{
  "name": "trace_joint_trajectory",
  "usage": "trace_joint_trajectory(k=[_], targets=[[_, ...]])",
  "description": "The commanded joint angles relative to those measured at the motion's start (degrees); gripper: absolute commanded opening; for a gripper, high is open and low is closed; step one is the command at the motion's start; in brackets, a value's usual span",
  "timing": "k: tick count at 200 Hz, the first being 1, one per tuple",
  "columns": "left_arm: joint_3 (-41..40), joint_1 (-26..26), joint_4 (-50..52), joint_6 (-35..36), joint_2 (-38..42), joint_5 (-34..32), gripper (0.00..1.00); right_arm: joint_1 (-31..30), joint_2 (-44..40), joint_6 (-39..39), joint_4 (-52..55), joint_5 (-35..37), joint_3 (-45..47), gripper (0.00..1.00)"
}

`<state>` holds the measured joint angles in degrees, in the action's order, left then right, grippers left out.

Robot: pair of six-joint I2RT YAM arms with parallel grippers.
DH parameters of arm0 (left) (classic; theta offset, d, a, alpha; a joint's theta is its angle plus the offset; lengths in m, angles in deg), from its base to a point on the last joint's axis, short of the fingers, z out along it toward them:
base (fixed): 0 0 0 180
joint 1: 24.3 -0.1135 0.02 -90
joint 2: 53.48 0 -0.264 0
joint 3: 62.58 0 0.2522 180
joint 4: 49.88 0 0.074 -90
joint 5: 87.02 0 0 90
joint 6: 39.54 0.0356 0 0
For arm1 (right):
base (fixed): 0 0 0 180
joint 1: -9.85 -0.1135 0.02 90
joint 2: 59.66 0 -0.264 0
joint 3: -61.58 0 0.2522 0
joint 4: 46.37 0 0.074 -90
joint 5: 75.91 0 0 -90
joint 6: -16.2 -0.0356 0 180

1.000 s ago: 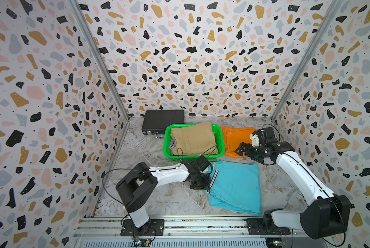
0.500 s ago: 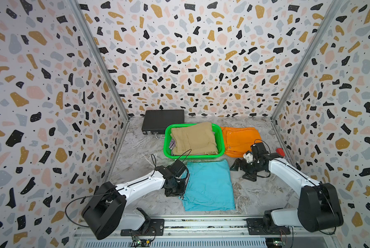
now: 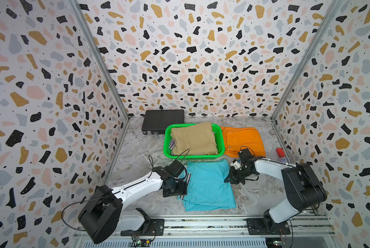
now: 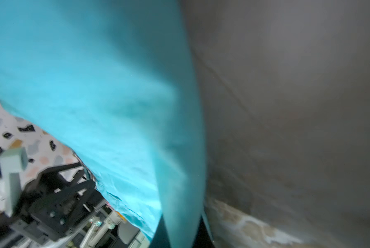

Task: Put the folded long pants in the basket
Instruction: Pick up the long pant at the center of the board.

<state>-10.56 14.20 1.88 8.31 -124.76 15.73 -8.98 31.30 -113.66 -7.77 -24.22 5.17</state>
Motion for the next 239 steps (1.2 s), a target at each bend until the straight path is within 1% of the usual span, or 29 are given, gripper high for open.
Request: trace_joint_trajectory(k=[1,13,24,54,83,108,121,151,173,182,193,239], targets=[[-1.6,-2.0,0.5,-1.2,5.1,-0.8,1.00,-0.3,-0.6,1.1,0.5,1.8,-0.1,0.00],[-2.8,-3.7,-0.1,-1.1,6.1,-0.7,1.00,-0.2,-0.5,1.2,0.5,1.8,-0.1,0.00],[-4.2,-5.5,-2.1,-0.8,5.6,0.9,1.00,-0.2,-0.3,1.3,0.4,1.5,-0.1,0.00],[-9.0,-8.4,-13.7,-2.2,0.5,7.5,1.00,-0.4,-0.2,1.4,0.3,1.5,-0.2,0.00],[-9.5,-8.5,-18.6,-2.9,-5.5,9.7,0.98,-0.6,-0.5,1.8,0.9,1.6,-0.7,0.00],[-8.7,-8.5,-21.6,-3.5,-9.5,12.5,0.90,-1.2,-0.6,1.9,0.9,1.7,-1.3,0.00],[-8.4,-8.4,-22.5,-3.7,-11.2,13.5,0.87,-1.8,-0.6,2.0,1.3,1.7,-2.1,0.00],[-7.5,-7.9,-22.7,-4.0,-12.9,13.1,0.83,-3.5,-1.4,2.7,2.6,2.7,-4.0,0.00],[-4.4,-6.2,-21.2,-3.6,-16.8,12.4,0.80,-4.6,-1.4,3.0,3.4,3.5,-5.3,0.00],[-3.1,-5.8,-20.1,-3.1,-18.2,12.0,0.74,-4.8,-1.1,3.1,3.6,3.5,-5.5,0.00],[-2.4,-5.7,-19.6,-3.2,-19.0,11.8,0.62,-4.9,-0.8,3.1,3.6,3.5,-5.5,0.00],[-0.1,-5.7,-19.0,-2.3,-21.7,11.9,0.00,-5.3,-0.8,3.0,3.4,3.7,-5.4,0.00]])
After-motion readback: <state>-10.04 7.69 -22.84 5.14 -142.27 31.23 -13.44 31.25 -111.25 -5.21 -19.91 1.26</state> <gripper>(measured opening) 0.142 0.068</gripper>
